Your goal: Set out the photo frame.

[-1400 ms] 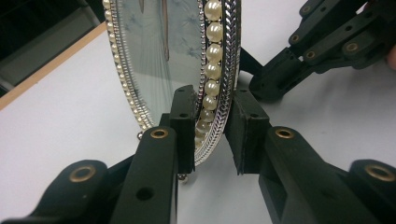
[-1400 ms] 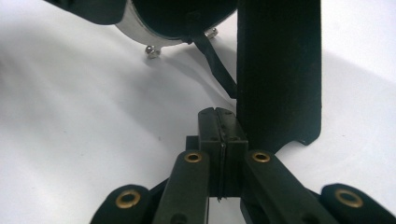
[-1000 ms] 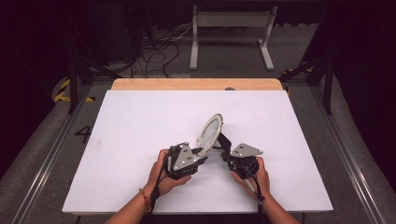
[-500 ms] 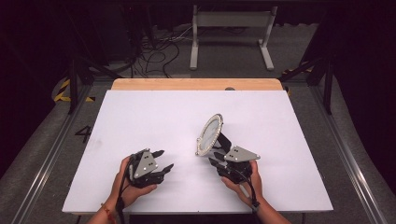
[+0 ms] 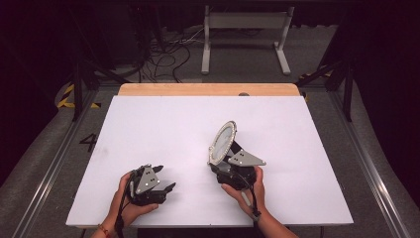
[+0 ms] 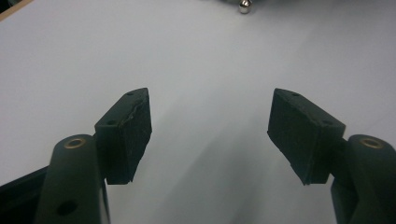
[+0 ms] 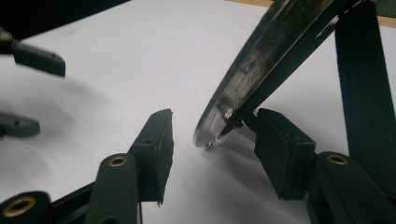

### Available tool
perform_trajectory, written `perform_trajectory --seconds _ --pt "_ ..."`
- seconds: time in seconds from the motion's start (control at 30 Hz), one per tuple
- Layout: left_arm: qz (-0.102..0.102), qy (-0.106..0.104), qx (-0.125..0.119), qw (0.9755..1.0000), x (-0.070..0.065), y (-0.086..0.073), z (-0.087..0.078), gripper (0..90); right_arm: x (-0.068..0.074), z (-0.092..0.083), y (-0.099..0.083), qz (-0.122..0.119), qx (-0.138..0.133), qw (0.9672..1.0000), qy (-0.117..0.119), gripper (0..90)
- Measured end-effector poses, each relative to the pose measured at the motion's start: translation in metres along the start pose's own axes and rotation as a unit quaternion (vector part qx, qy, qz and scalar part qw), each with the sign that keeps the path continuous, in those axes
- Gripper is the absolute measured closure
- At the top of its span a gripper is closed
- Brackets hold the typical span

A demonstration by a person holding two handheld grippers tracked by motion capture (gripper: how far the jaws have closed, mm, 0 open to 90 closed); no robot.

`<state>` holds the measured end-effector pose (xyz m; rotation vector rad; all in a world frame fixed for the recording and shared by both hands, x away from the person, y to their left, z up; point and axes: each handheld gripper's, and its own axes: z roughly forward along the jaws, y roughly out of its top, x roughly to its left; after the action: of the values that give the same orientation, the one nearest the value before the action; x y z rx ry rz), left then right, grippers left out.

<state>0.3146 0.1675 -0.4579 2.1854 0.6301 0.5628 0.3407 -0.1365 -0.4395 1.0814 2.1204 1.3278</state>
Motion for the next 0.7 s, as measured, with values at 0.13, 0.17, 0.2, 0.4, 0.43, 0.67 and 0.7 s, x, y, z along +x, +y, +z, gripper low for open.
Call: perform_trajectory --seconds 0.13,0.17,0.2,0.4,0.43,0.67,0.7 --pt "0.011 0.019 0.008 0.9997 -0.002 -0.002 0.002 29.9 -0.001 0.008 0.003 0.019 -0.007 0.9997 -0.012 51.5" --pt "0.005 0.018 0.005 0.9998 0.0 -0.002 0.003 29.5 -0.002 0.009 0.004 0.025 -0.007 0.9996 -0.013 53.2" --pt "0.005 0.018 0.005 0.9998 0.0 -0.002 0.003 29.4 -0.002 0.009 0.004 0.025 -0.007 0.9996 -0.013 53.2" --pt "-0.003 0.018 0.011 0.9998 0.002 -0.003 0.004 28.7 -0.005 0.01 0.004 0.031 -0.009 0.9994 -0.011 56.1" --pt "-0.002 0.017 0.012 0.9998 0.003 -0.003 0.004 28.5 -0.006 0.009 0.003 0.033 -0.009 0.9994 -0.009 56.9" --pt "-0.001 0.011 0.015 0.9998 0.003 -0.001 0.005 27.7 -0.013 0.002 0.002 0.026 0.001 0.9996 0.007 61.5" --pt "-0.002 0.011 0.016 0.9998 0.003 -0.001 0.005 27.4 -0.014 0.0 0.001 0.026 0.003 0.9996 0.009 62.0"
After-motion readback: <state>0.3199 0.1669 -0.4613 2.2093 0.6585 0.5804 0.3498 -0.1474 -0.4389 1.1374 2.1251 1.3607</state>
